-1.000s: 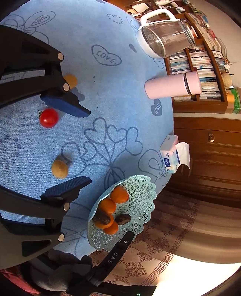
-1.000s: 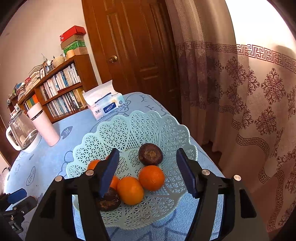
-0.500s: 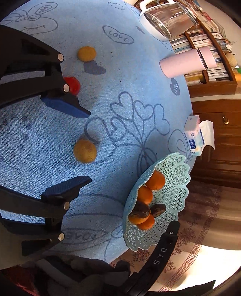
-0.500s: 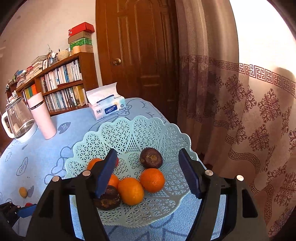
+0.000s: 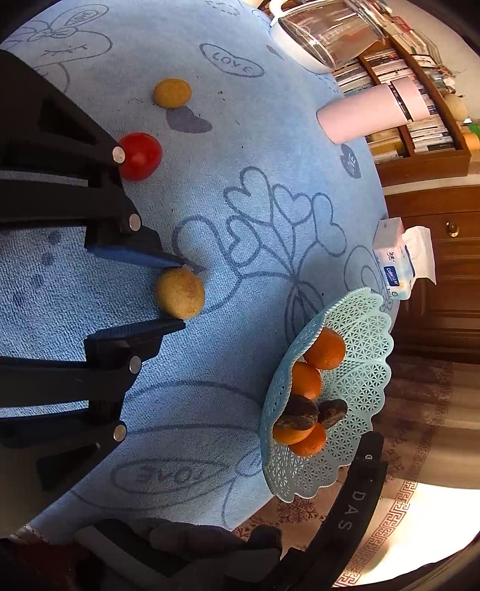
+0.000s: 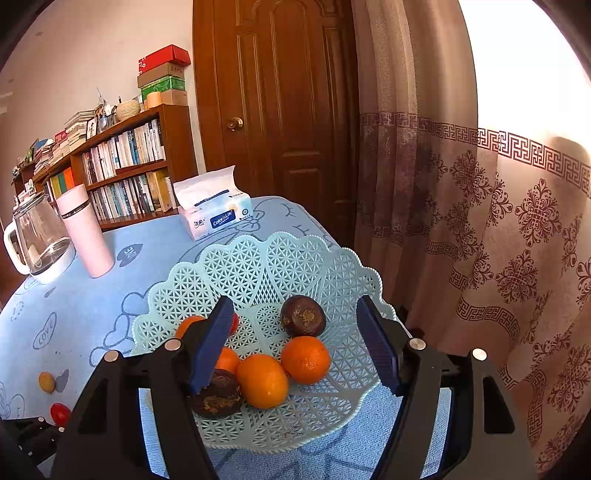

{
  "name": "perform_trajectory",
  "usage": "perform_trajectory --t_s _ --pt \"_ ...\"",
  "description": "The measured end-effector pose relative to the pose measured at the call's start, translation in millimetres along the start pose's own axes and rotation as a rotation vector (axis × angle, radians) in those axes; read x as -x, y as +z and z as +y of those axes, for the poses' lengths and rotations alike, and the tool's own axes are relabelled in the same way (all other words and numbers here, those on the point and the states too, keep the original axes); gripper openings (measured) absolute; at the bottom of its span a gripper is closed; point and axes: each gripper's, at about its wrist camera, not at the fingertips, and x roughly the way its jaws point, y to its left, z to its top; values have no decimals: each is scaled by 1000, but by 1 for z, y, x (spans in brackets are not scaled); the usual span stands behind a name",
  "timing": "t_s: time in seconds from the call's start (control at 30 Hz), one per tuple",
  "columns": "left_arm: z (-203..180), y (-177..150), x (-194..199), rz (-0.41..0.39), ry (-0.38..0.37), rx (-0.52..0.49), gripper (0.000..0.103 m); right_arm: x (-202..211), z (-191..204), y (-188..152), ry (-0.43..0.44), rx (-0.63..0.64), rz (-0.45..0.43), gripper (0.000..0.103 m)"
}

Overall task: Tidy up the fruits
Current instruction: 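Carry the tan fruit into the basket and open the left tool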

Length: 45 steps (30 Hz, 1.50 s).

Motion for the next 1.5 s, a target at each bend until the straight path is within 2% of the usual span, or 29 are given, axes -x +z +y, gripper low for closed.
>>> perform_trajectory --t_s 0.3,0.5,0.83,1.17,1.2,1.27,1.3,1.33,1.5 --pt "-8 31 20 -95 15 -26 28 -1 -2 0 -1 -7 2 71" --pt "-19 55 16 -136 18 -59 28 -2 -3 1 -1 -11 8 71" --pt "-37 79 -7 -143 -12 -92 28 -6 -8 2 -7 -37 24 71" --pt "-37 81 -14 -154 -34 -90 30 -7 -9 1 -10 -46 30 71" --pt "-37 81 -14 -154 -39 -90 31 -7 -9 2 -10 -47 30 71" --pt "-38 81 -13 -160 -38 -93 41 -8 -9 2 -9 -46 30 71" --pt "-38 80 -12 -169 -24 -93 55 -8 -9 2 -9 -47 30 71" --pt "-38 80 -10 -180 -13 -93 60 -8 -9 2 -9 -47 31 71" --pt "-34 80 -9 -185 0 -82 60 -8 -10 1 -9 -52 32 71"
